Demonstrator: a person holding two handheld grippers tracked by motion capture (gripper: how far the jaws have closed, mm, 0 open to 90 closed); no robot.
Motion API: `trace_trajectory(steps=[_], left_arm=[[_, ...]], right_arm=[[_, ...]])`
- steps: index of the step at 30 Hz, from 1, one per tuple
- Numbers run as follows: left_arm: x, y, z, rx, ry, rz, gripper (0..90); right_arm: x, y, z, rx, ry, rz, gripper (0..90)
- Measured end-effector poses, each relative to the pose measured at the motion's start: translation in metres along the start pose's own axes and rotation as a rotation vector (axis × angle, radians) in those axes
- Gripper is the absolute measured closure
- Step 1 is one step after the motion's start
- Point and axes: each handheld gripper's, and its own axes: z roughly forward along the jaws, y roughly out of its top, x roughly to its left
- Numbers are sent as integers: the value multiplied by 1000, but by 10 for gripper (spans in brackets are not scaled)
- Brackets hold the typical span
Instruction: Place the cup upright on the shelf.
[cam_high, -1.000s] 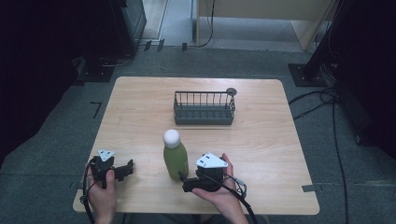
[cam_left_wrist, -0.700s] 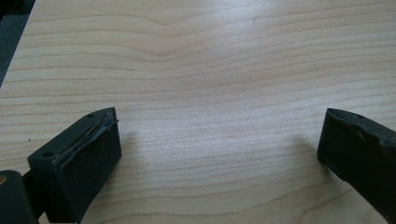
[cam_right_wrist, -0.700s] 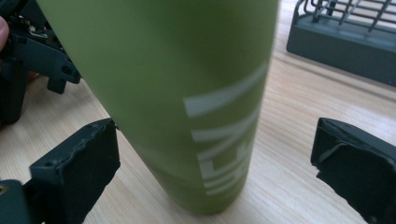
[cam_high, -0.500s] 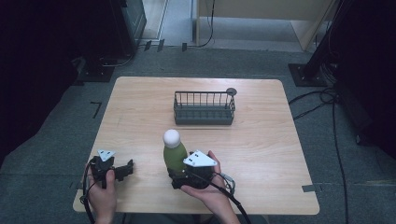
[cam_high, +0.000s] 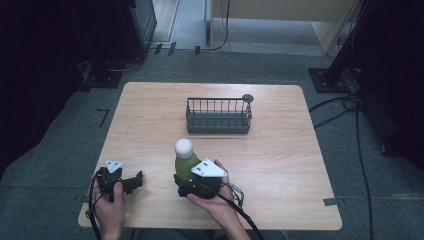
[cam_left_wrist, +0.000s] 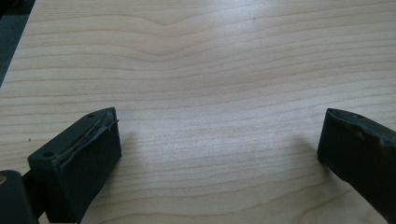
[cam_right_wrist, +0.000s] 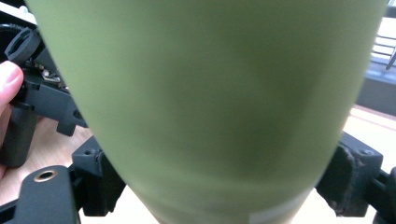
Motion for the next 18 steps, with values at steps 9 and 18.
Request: trace_trajectory(steps=[9, 18], left_arm=[[0, 0, 0, 0, 0, 0, 1], [0, 0, 0, -1, 0, -1, 1]], right_arm=[[-1, 1, 7, -8, 21, 19, 150], [4, 3, 4, -29, -33, -49, 198]])
